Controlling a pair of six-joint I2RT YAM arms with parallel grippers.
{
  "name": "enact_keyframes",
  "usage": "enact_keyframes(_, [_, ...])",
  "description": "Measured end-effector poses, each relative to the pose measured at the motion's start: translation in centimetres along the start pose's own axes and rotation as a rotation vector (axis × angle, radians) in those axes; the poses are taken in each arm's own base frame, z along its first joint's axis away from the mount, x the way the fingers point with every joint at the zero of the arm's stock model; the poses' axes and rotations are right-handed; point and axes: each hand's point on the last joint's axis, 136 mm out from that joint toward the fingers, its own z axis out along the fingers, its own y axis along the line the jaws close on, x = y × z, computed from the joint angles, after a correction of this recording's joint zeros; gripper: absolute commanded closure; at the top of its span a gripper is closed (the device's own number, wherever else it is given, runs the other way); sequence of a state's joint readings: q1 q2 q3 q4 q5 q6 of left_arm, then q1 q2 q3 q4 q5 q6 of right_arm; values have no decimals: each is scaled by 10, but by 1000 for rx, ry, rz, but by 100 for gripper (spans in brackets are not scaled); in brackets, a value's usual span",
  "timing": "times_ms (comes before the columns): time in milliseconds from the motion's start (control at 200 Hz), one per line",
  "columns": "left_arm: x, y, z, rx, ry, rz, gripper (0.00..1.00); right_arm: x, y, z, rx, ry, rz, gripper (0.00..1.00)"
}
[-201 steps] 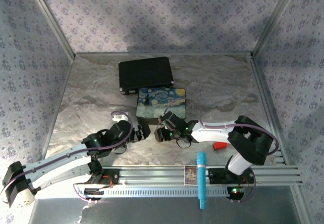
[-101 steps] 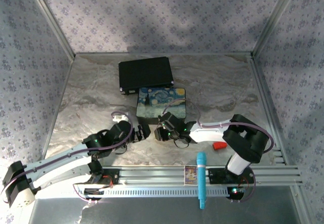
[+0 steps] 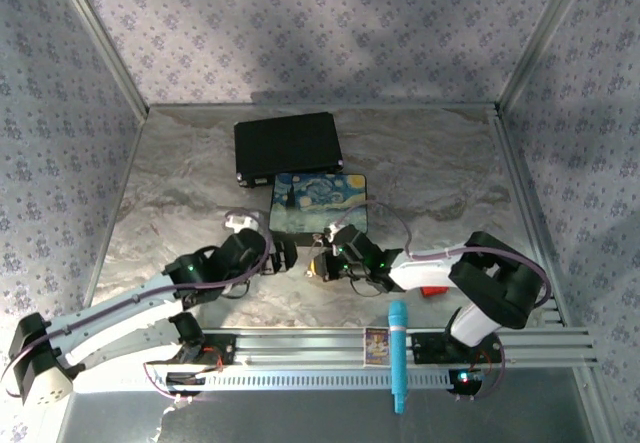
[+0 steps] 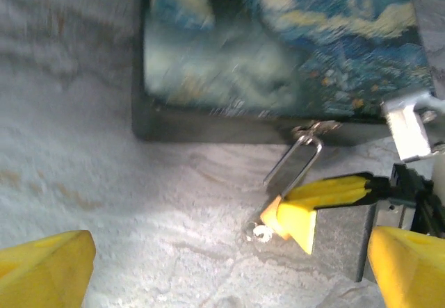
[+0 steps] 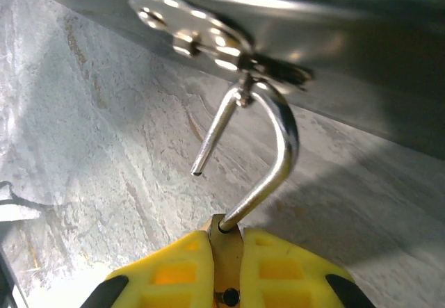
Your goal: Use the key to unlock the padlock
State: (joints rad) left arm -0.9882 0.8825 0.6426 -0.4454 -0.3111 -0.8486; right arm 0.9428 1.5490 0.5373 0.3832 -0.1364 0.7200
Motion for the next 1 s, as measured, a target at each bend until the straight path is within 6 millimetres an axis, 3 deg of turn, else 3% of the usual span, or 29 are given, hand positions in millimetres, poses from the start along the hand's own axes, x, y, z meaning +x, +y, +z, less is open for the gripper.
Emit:
enact_keyframes(140, [-33,-28,3,-35,-23,259,6,0,-4,-7,-35,-8,24,95])
enact_keyframes(245, [-43,-39,22,-106,12,468,11,-1,-6,-12,-65,-23,48,96])
enact_keyframes(455, [-17,-32,72,-203,194,829,16,-4,-9,-19,-109,-57,92,97])
enact_keyframes(545, [-4,-22,83,-226,269,947,18,-4,-10,-22,-119,-71,106,97])
enact_keyframes(655, [5,-15,92,-239,326,1043,28,-5,-12,-23,-127,-82,111,97])
enact_keyframes(775, [1,-14,98,-269,330,1121,43,-7,-15,-25,-132,-91,119,97])
enact_keyframes(999, [-5,-19,110,-376,303,1202,56,-14,-20,-31,-155,-141,167,99])
